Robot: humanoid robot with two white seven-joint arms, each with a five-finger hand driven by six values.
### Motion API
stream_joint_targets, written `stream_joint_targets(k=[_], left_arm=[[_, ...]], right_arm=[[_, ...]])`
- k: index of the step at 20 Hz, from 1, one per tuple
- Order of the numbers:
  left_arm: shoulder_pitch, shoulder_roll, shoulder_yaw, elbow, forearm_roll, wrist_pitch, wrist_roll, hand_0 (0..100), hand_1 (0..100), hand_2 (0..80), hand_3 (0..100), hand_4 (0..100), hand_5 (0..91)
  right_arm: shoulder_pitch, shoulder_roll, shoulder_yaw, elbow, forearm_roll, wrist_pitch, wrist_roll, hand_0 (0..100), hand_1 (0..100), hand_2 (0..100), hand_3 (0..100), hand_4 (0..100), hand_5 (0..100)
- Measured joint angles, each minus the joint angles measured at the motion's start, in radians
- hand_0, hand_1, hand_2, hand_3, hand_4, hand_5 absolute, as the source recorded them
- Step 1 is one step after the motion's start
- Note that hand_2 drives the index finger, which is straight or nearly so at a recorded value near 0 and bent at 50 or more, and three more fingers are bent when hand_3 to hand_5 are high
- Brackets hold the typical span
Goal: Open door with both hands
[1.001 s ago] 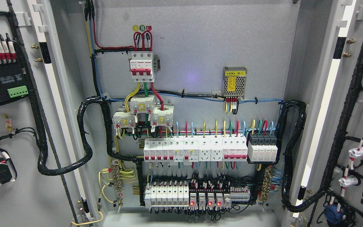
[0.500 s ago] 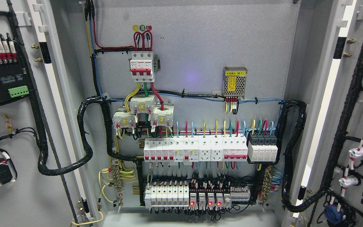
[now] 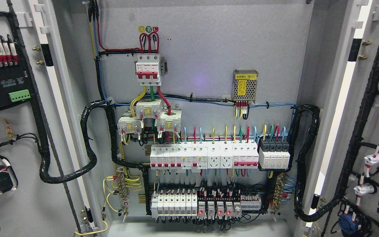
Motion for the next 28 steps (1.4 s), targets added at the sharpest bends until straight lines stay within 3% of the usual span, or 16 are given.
stream_joint_targets(k=[7, 13, 22, 28], left_arm=[[0.033, -0.068, -0.146, 0.050, -0.150, -0.002, -0.002, 0, 0, 0.0, 0, 0, 0.0], [0.046, -0.117, -0.241, 0.206, -0.209, 0.013, -0.009, 0, 0, 0.0, 0, 0, 0.0], [0.028, -0.169, -0.334, 0.553, -0.253, 0.018, -0.120, 0, 0, 0.0, 0, 0, 0.0], [-0.004, -0.208, -0.366, 0.836, -0.263, 0.020, -0.238, 0, 0, 0.0, 0, 0, 0.0]], right_arm=[[0.003, 0.017, 0.092, 0.136, 0.089, 0.014, -0.005, 19, 0, 0, 0, 0, 0], [0.007, 0.044, 0.173, 0.341, 0.135, 0.009, 0.004, 19, 0, 0, 0, 0, 0], [-0.008, 0.140, 0.243, 0.761, 0.159, 0.005, 0.009, 19, 0, 0, 0, 0, 0], [-0.072, 0.208, 0.264, 1.088, 0.212, 0.006, 0.004, 19, 0, 0, 0, 0, 0]])
